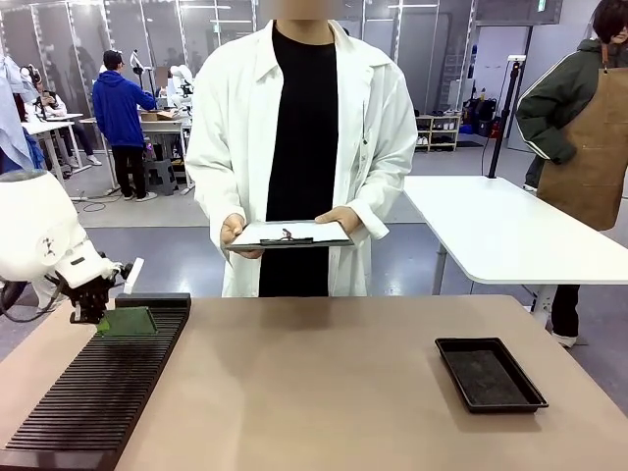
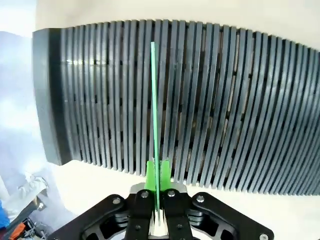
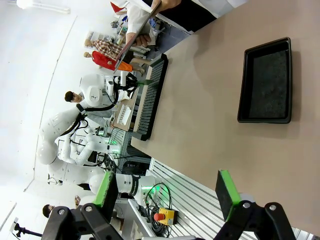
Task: Inspect the PCB.
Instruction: Pick up the Blank PCB and present it to the human.
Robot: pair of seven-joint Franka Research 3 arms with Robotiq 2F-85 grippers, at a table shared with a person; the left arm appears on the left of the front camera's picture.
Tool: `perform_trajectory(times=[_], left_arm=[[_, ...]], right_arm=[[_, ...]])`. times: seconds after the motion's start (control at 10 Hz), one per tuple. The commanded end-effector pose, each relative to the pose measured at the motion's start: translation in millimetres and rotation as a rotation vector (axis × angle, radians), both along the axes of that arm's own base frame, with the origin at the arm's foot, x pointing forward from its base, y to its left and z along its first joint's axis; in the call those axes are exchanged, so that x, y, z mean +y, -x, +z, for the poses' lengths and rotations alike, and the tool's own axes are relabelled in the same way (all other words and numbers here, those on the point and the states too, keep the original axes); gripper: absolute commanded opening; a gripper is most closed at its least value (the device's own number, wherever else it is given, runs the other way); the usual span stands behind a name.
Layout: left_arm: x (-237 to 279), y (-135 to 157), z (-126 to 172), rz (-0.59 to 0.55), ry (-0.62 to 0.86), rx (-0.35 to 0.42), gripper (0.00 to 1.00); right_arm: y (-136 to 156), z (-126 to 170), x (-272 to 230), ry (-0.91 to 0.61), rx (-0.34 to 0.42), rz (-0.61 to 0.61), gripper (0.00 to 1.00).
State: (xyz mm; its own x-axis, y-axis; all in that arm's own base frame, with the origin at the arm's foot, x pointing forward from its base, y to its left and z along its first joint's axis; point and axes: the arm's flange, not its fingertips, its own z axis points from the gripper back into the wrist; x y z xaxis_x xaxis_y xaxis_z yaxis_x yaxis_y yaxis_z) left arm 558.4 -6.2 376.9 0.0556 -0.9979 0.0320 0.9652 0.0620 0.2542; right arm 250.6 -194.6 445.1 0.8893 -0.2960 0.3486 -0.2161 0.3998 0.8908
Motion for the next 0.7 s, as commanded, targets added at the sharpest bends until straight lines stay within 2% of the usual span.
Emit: perform_trajectory(times=[0.0, 0.2, 0.4, 0.5, 0.6], left_arm=[[8, 13, 48, 0.053, 0.075, -0.012, 0.0], [22, 22, 72, 0.155, 0.271, 0.087, 0.0], [42, 21, 78, 0.341, 0.628, 0.286, 0.0], [51, 21, 75, 0.4, 0.799, 0.354, 0.0], [58, 23, 69, 0.436, 0.969, 0.391, 0.0]], right_arm=[[0, 1, -1, -0.005, -0.023, 0.005, 1.0], [0, 1, -1, -0.005, -0.023, 0.005, 1.0], [0, 1, -1, -0.005, -0.023, 0.005, 1.0], [0, 1, -1, -0.005, -0.023, 0.005, 1.0], [0, 1, -1, -0.005, -0.023, 0.005, 1.0]])
